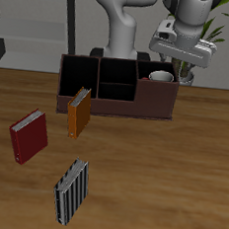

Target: Place the red mug into the back desk caddy's right compartment

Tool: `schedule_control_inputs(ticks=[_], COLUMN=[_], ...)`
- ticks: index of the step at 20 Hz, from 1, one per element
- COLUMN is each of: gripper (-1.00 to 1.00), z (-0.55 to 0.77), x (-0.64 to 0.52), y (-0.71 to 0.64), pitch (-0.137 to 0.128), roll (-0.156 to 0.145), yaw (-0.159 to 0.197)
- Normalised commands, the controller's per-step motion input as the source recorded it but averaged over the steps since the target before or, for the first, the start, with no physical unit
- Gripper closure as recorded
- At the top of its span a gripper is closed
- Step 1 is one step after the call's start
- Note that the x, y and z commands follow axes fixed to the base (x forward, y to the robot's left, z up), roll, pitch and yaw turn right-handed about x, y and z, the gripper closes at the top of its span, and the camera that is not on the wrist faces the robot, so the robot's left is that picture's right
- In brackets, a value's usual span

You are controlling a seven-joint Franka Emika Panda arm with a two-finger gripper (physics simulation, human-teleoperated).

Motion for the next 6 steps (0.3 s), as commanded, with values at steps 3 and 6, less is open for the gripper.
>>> schedule_control_inputs(ticks=[3, 6], gripper=[-1.0, -1.0], z=[0.3, 0.27], x=[0.01, 0.04], y=[-0.12, -0.27], pitch=[-0.048, -0.057], roll=[-0.012, -0.025], yaw=[0.005, 0.028])
